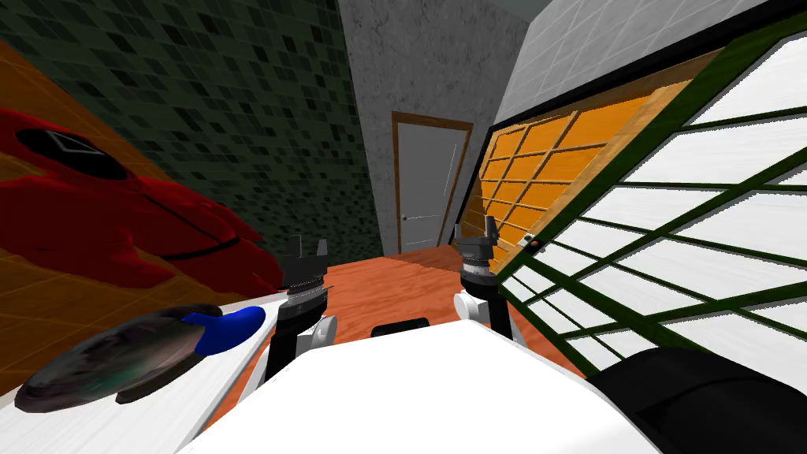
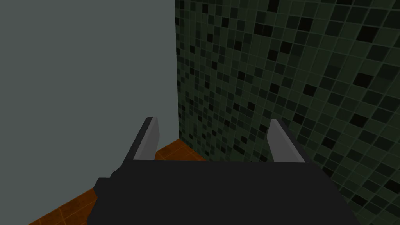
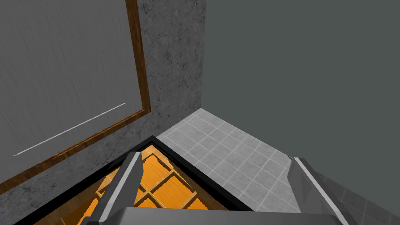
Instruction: Pull the door open
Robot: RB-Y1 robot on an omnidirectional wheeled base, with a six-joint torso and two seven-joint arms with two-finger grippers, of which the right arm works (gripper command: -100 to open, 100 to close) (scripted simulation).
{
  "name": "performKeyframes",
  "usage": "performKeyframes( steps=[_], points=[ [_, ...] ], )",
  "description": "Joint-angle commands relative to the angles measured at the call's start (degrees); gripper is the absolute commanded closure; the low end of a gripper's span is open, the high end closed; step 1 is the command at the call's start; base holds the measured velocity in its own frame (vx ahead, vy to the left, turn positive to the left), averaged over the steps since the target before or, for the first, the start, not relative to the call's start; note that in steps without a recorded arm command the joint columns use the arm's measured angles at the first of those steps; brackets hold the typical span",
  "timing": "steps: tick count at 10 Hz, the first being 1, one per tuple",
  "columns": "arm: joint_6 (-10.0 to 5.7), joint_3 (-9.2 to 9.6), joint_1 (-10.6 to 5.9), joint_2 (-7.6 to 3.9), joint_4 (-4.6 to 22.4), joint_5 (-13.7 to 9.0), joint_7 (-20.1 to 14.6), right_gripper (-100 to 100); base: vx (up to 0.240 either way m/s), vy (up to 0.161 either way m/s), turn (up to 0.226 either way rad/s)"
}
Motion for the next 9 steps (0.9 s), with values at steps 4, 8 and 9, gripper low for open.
performKeyframes(
  steps=[4,8,9],
  points=[
    [-1.64,-1.32,-0.83,-1.73,6.4,-1.7,4.9,-100,0.076,-0.003,0.153],
    [-2.93,-2.34,-1.48,-2.95,11.4,-3.0,8.8,-100,0.082,-0.003,0.129],
    [-3.32,-2.66,-1.68,-3.31,12.9,-3.4,10.0,-100,0.067,-0.008,0.115]
  ],
)
